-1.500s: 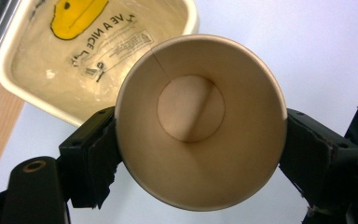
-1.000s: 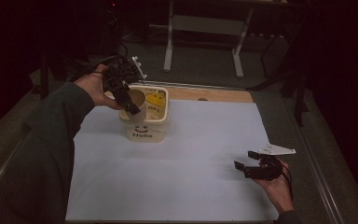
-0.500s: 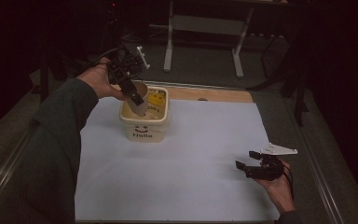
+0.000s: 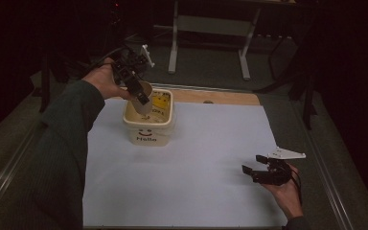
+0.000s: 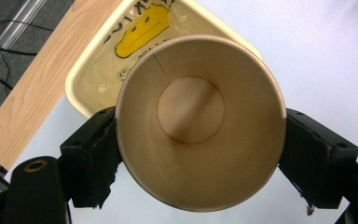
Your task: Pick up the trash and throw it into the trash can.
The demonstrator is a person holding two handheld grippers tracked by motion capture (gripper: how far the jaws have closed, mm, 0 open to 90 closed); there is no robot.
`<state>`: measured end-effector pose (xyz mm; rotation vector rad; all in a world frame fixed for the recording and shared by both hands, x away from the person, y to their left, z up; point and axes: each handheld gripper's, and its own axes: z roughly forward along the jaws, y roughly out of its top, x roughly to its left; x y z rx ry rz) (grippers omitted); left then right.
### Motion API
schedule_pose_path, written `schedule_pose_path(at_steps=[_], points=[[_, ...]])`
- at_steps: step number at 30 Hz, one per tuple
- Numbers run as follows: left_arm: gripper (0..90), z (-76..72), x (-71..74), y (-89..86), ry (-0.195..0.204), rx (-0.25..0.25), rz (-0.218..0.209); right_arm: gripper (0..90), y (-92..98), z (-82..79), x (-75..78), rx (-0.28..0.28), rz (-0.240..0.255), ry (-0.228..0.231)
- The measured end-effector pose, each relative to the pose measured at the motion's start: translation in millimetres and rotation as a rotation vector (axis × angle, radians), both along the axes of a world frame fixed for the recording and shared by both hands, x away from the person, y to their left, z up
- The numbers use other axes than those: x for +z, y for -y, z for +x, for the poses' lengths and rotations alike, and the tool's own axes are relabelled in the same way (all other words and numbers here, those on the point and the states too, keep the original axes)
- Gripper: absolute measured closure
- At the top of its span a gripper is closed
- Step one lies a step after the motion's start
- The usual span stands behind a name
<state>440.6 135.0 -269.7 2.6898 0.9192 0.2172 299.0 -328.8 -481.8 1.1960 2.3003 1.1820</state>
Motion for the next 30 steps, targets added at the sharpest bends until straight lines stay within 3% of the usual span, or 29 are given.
schedule_pose_path(at_steps=[11, 30], points=[[19.5, 0.7, -5.3, 1.3, 0.015, 0.004, 0.019, 21.1, -0.2, -0.4, 0.4, -0.001, -0.001, 0.001], [19.1, 8.5, -28.2, 15.5, -0.009, -0.005, 0.075, 21.1, 4.4, -1.9, 2.1, -0.012, 0.010, 0.007]])
